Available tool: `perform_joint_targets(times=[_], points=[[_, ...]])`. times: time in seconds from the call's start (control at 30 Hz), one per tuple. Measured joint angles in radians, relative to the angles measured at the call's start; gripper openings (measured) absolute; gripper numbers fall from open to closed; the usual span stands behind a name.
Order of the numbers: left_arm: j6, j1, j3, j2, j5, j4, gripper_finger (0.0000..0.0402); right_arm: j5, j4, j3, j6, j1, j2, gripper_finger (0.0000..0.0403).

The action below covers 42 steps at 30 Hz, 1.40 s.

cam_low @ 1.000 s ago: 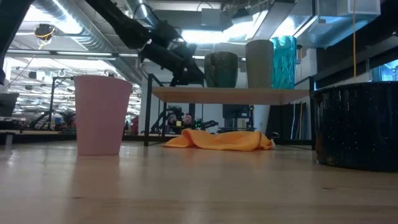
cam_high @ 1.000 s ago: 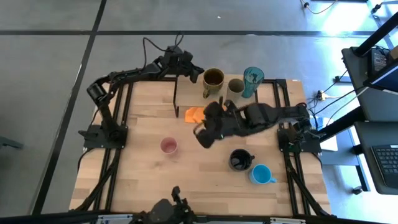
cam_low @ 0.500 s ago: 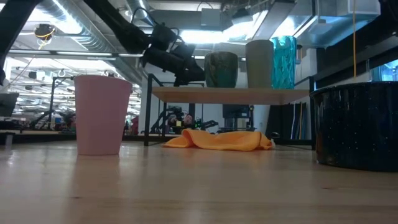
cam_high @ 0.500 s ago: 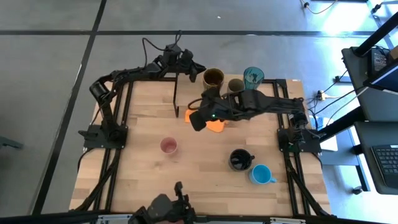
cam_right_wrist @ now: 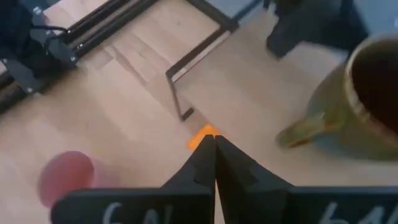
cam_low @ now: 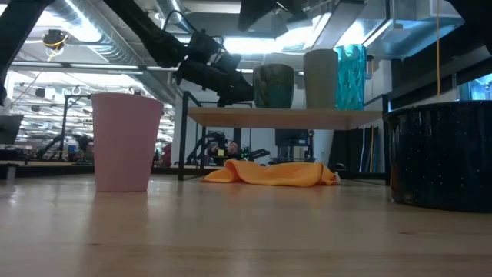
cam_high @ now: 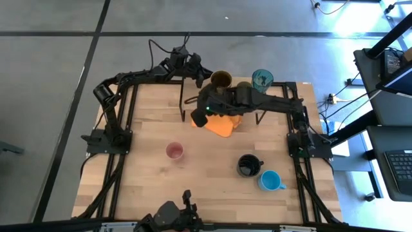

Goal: Stack small to large cups/mugs on shelf
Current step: Put the brown mug on the shelf

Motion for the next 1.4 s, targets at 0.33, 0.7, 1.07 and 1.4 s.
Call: perform_joint_targets(times=[0.33,0.7,1.07,1.4], points=[[0.047,0.0,0.0,0.0,0.021,-0.003,0.0075,-0.105,0.049,0.002,-0.396,-0.079,0.025,0.0002],[0.044,-0.002,0.0,0.034,0.018,-0.031,0.0075,-0.044,0.111,0.0,-0.509,-0.09,0.135,0.0002],[0.043,-0.02,0.0,0.033,-0.011,-0.025,0.0075,0.086,0.083,0.002,-0.575,-0.09,0.143,0.0002],[0.043,-0.043,0.0,0.033,-0.016,-0.025,0.0075,0.086,0.001,0.002,-0.544,-0.087,0.143,0.0003]])
